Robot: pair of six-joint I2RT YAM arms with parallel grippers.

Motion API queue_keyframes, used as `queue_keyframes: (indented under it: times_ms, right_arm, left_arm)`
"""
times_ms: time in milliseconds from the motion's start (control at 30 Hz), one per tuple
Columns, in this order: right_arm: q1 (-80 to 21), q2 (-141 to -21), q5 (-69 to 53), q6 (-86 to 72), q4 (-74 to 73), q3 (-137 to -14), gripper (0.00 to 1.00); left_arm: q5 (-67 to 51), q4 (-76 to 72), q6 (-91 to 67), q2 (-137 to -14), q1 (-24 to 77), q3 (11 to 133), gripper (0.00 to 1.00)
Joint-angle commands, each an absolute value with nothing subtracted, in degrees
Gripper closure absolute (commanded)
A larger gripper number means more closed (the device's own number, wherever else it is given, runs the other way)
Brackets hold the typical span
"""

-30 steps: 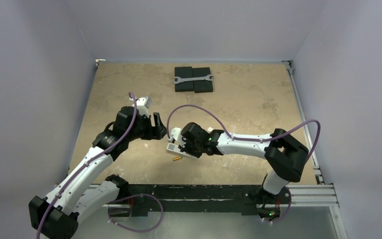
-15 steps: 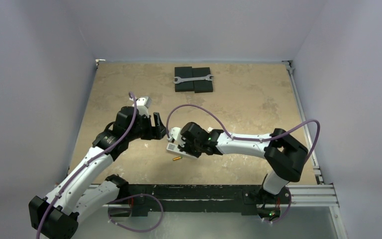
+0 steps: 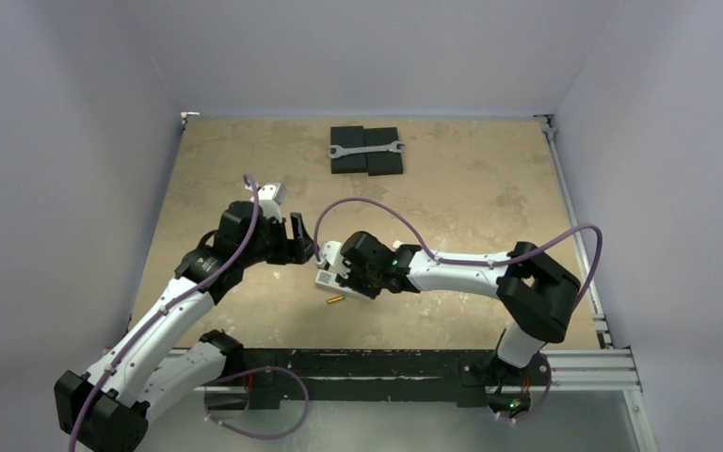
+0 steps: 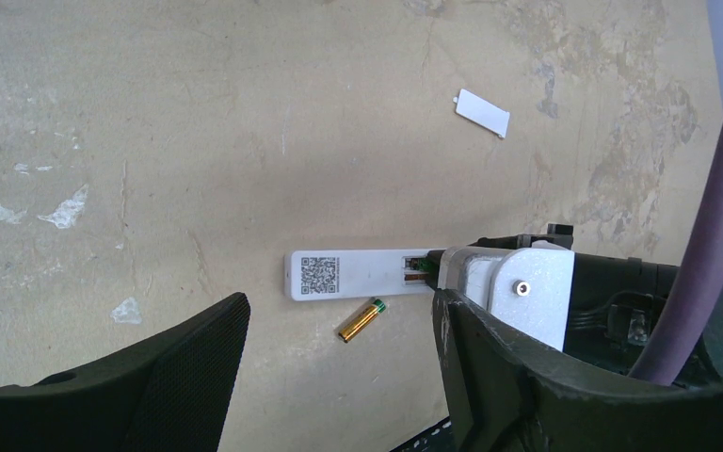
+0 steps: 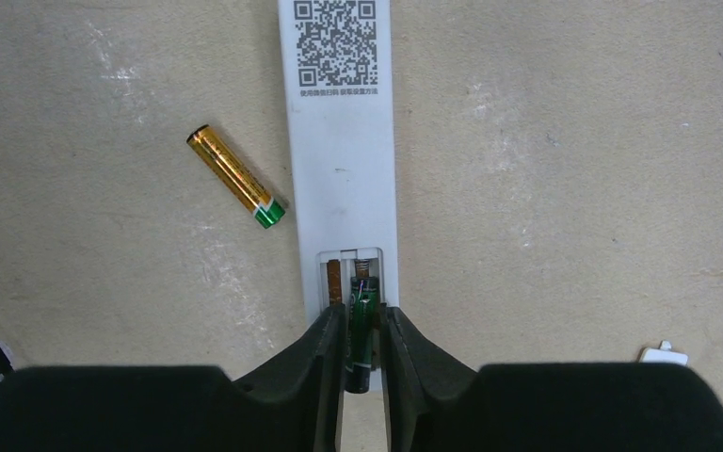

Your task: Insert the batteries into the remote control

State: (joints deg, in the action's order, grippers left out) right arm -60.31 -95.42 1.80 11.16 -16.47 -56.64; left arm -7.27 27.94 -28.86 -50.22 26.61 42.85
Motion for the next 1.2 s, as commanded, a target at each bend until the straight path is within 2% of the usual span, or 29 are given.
queue_keyframes:
  times_ms: [0,567,1167]
  right_arm:
    - [-60.12,-95.74,1.1,10.32,-16.11,-58.88,0.72]
    - [-60.12,-90.85,2.84,7.19,-15.86,-58.97,0.69]
    - [-60.12,-77.73,13.5,-19.41,-10.56,-50.54,0.69]
  left_arm:
    - [-8.06,26.41,-27.64,-49.56,26.02,42.72,0.29]
    - [-8.35,26.32,-27.6,-49.74,26.02,42.63,0.28]
    - [-11.95,23.85,-29.77,-53.9,26.02,40.89,0.28]
